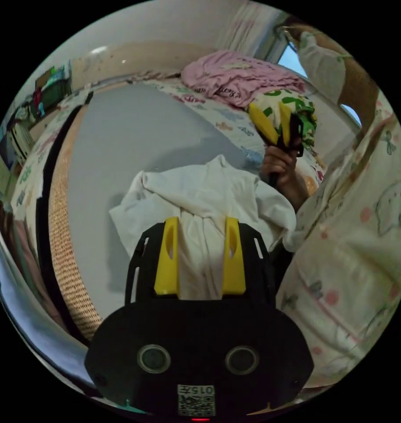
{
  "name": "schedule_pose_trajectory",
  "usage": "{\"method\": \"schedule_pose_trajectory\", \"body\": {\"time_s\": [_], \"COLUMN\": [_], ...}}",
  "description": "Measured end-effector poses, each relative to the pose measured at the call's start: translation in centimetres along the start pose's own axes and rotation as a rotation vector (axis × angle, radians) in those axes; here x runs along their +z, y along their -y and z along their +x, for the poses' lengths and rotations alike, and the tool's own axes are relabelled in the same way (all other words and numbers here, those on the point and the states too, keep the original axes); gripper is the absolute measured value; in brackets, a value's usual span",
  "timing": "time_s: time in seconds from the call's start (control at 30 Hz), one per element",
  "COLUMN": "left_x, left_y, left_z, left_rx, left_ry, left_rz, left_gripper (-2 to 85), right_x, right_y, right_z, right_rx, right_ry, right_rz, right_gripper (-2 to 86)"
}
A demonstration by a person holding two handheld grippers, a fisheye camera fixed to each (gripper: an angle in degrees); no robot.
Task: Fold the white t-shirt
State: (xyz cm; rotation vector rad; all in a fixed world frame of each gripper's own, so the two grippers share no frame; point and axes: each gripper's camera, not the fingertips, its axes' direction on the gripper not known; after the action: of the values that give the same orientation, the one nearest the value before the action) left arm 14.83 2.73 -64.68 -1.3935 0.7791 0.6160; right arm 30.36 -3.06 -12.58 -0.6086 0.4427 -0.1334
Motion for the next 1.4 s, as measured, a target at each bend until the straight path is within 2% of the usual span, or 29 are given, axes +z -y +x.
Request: {"method": "schedule_pose_trajectory", "body": {"time_s": [0.17, 0.33, 0.57, 0.8, 0.93, 1.1, 1.2, 1.3, 1.37, 1.4], "left_x": [1.8, 2.0, 0.0, -5.5, -5.8, -5.9, -4.8, -3.2, -3.0, -3.2], "left_y": [3.9, 4.1, 0.4, -7.5, -9.9, -10.9, -10.2, -10.0, -10.4, -10.8], "left_z": [-1.0, -1.5, -4.5, -5.3, -5.6, -5.8, -7.3, -9.6, -11.1, -12.0], "left_rx": [-0.019, -0.052, -0.126, -0.148, -0.133, -0.095, -0.089, -0.124, -0.143, -0.155], "left_ry": [0.015, 0.066, 0.000, 0.140, 0.141, 0.168, 0.189, 0.179, 0.178, 0.180], "left_rz": [-0.140, -0.125, 0.028, 0.255, 0.286, 0.319, 0.288, 0.250, 0.268, 0.284], "left_gripper": [14.0, 13.9, 14.0, 15.0, 14.8, 13.9, 13.7, 12.8, 11.3, 9.5], "right_x": [-2.4, -0.8, 1.5, 5.1, 7.8, 12.4, 15.4, 20.7, 26.1, 27.4], "right_y": [1.4, 1.4, -1.2, -5.9, -10.7, -16.9, -20.8, -25.8, -31.1, -32.6], "right_z": [2.4, 3.3, 4.8, 4.7, 4.7, 6.0, 6.9, 7.1, 6.8, 6.8], "right_rx": [0.040, 0.022, 0.018, -0.046, -0.107, -0.183, -0.211, -0.267, -0.350, -0.380], "right_ry": [0.016, -0.019, -0.066, -0.086, -0.088, -0.143, -0.054, -0.023, -0.090, -0.109], "right_rz": [0.079, 0.043, 0.067, 0.047, 0.053, -0.051, -0.145, -0.348, -0.565, -0.615], "right_gripper": [10.5, 10.4, 10.2, 9.9, 9.8, 10.3, 11.0, 12.3, 13.7, 14.1]}}
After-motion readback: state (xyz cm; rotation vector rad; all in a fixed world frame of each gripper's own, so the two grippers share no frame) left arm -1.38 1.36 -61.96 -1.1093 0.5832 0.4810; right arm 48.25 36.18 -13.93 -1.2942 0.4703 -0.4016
